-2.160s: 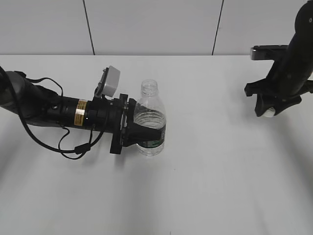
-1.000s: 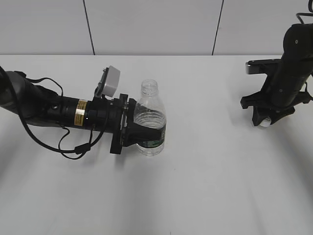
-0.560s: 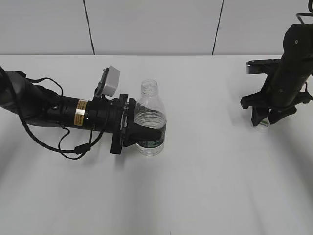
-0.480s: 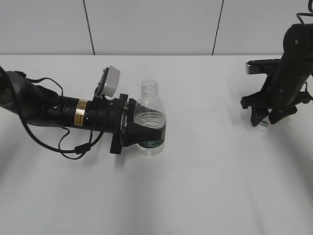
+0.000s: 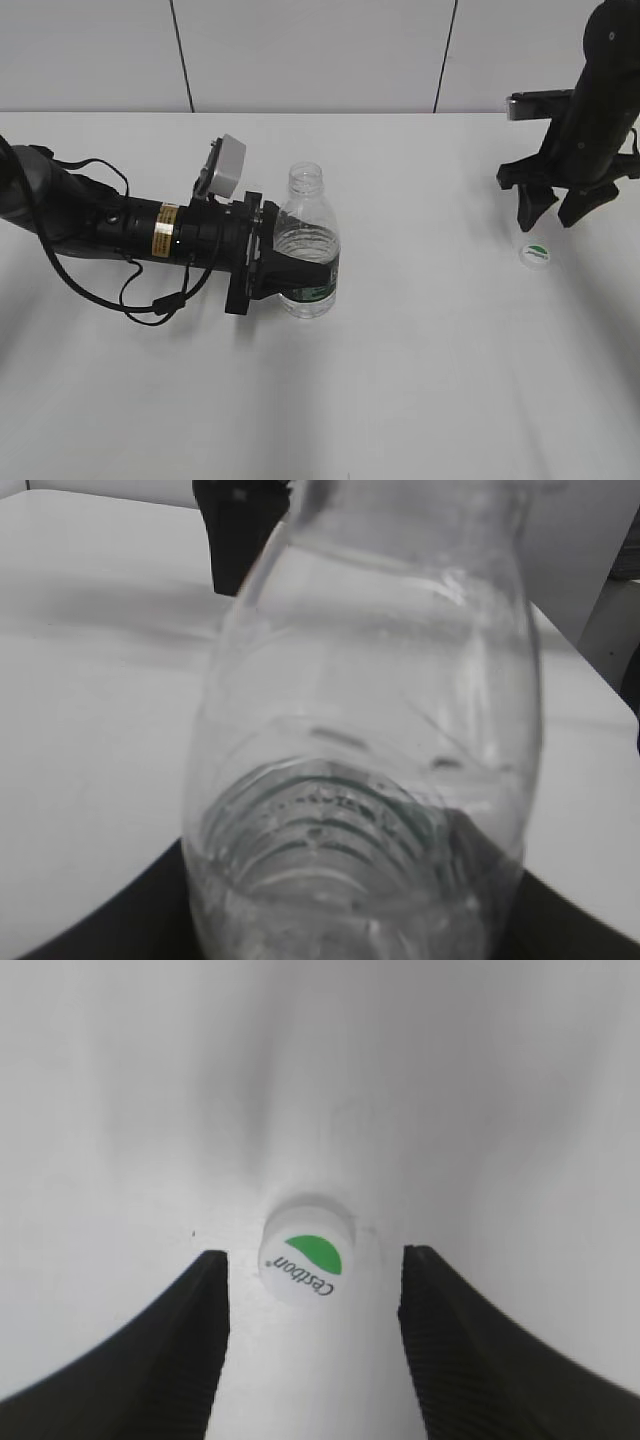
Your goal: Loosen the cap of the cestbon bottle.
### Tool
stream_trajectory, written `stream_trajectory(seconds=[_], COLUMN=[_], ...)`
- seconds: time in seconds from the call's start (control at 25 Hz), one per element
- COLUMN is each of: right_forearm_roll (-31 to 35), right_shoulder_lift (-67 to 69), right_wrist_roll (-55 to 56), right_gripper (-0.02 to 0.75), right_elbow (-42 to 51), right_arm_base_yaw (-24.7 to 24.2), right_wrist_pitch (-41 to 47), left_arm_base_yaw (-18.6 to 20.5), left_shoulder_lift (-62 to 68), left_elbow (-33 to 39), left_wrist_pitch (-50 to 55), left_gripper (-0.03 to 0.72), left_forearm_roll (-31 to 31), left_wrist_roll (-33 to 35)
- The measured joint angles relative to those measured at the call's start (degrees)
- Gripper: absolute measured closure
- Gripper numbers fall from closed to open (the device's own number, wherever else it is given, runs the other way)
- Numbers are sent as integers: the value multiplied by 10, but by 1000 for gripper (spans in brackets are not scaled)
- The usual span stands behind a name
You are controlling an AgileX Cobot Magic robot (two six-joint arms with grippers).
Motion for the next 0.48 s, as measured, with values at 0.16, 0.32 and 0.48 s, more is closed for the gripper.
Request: stream_trajectory(seconds=[0.16,0.32,0.48], right_forearm_roll=[1,1,1], right_shoulder_lift=[0,0,0], right_wrist_roll=[0,0,0], right_gripper=[313,313,313], right_elbow=[-48,-80,-98], right_arm_base_yaw=[0,0,0], right_wrist_pitch=[38,48,56], left_arm_base_yaw=[0,0,-1], left_shoulder_lift=[0,0,0], left_elbow=[0,0,0], left_wrist_pitch=[0,1,2], left_gripper=[312,307,266], left_forearm_roll=[0,-5,-15], left_wrist_roll=[0,-5,-14])
